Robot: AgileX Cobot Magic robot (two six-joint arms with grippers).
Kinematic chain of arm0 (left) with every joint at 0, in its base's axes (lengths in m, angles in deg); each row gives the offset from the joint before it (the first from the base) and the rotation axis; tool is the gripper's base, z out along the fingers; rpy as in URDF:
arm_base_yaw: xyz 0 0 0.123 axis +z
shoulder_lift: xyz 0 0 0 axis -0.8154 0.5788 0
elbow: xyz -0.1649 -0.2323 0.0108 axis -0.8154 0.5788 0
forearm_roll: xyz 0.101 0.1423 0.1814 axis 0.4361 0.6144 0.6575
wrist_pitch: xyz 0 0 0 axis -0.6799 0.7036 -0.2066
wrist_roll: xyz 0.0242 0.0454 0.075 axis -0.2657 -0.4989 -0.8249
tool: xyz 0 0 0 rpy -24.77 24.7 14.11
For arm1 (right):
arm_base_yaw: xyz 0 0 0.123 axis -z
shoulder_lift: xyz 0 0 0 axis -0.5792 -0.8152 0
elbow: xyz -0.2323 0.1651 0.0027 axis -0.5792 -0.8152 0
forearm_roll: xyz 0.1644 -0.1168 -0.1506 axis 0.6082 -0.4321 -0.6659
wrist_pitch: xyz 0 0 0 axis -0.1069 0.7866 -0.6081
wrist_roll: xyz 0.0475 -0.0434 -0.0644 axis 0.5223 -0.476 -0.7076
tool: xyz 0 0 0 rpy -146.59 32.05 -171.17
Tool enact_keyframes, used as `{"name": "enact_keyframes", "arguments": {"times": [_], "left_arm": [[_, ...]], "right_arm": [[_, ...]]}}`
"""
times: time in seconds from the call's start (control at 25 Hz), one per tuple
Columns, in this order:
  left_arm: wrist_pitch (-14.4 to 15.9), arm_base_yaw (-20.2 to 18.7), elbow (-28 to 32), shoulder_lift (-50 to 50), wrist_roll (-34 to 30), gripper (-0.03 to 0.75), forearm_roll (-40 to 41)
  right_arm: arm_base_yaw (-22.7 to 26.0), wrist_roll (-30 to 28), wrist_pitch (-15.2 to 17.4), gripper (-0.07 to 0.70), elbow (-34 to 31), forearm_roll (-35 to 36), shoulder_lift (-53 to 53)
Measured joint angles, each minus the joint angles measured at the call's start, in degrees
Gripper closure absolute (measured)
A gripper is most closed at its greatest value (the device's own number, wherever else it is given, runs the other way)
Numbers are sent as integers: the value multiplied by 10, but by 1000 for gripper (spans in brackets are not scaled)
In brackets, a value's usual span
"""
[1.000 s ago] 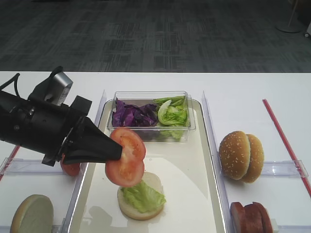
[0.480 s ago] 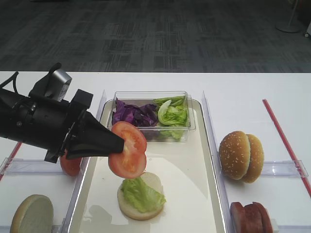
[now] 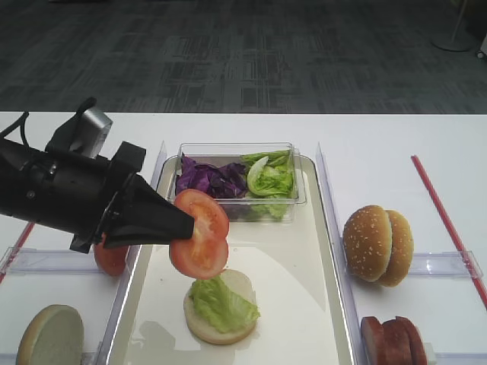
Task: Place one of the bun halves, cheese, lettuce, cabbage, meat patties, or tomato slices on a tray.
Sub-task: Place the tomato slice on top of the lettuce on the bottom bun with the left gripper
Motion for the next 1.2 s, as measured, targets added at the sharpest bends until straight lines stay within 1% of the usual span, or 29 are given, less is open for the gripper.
{"name": "enact_keyframes", "arguments": {"times": [0.08,0.16,0.36,0.44,0.64,0.8,1.0,1.2], "left_arm": [[-9,-6,0,0,-2,662,0],[-22,-20,0,0,-3,662,0],[-86,-75,0,0,-3,662,-1],[-101,-85,0,0,-3,662,-1],[-116,-89,0,0,-3,662,-3],[-117,-89,0,2,-4,662,-3],[-104,-89,0,44,-15,662,-6],[-99,-89,0,78,-49,664,-40]], "right_arm": [[0,0,0,131,0,0,0],[0,0,0,131,0,0,0],[0,0,0,131,0,0,0],[0,0,0,131,0,0,0],[0,0,0,131,0,0,0],[0,0,0,131,0,0,0],[0,0,0,131,0,0,0],[0,0,0,131,0,0,0]]}}
